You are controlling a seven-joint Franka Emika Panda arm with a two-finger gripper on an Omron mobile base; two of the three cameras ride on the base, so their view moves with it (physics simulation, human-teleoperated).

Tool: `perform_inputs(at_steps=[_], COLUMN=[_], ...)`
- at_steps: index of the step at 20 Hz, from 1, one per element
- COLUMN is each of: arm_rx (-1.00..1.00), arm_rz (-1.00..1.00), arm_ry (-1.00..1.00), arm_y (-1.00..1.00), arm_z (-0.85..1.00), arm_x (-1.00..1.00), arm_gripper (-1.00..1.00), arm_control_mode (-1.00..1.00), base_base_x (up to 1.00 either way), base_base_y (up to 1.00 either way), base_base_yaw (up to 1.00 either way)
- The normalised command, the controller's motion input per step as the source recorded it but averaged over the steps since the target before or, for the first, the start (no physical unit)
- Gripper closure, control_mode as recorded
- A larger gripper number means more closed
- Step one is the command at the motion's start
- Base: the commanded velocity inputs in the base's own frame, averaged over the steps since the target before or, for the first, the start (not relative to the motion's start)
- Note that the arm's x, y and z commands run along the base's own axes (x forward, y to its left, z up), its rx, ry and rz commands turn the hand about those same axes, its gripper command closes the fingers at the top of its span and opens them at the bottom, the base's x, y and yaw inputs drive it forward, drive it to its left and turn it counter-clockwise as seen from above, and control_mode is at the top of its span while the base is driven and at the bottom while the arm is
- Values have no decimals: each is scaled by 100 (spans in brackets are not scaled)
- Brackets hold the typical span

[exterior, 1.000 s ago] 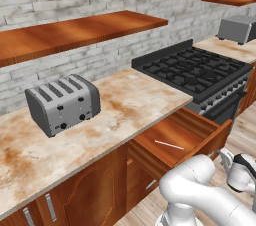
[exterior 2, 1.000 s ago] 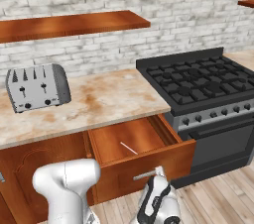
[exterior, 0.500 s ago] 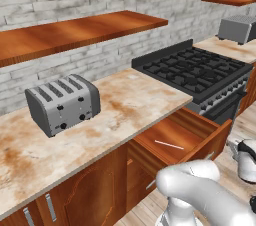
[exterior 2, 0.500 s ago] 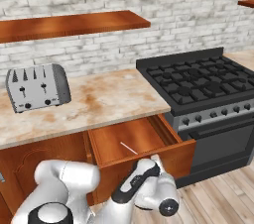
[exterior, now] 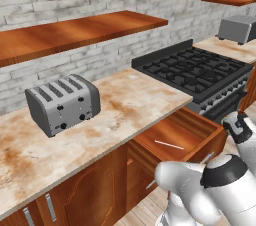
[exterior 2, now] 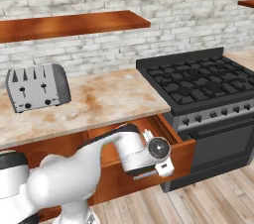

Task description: Take a straw from the drawer in front and place it inside the glass cup on the dining counter.

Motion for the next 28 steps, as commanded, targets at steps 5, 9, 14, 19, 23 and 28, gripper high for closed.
perform_inputs(at_steps=[5,9,14,19,23,28], arm_rx=[-1,0,0,4,5,3], arm_rz=[5,0,0,0,0,0], arm_ry=[40,43,36,19,2,-16], arm_y=[64,53,21,7,8,14], arm_z=[87,26,-7,-10,-30,-40], arm_x=[34,30,27,29,0,0], arm_gripper=[-100,-100,-100,-100,-100,-100], arm_control_mode=[-100,-100,-100,-100,-100,-100], base_base_x=[0,0,0,0,0,0], base_base_y=[0,0,0,0,0,0], base_base_yaw=[0,0,0,0,0,0])
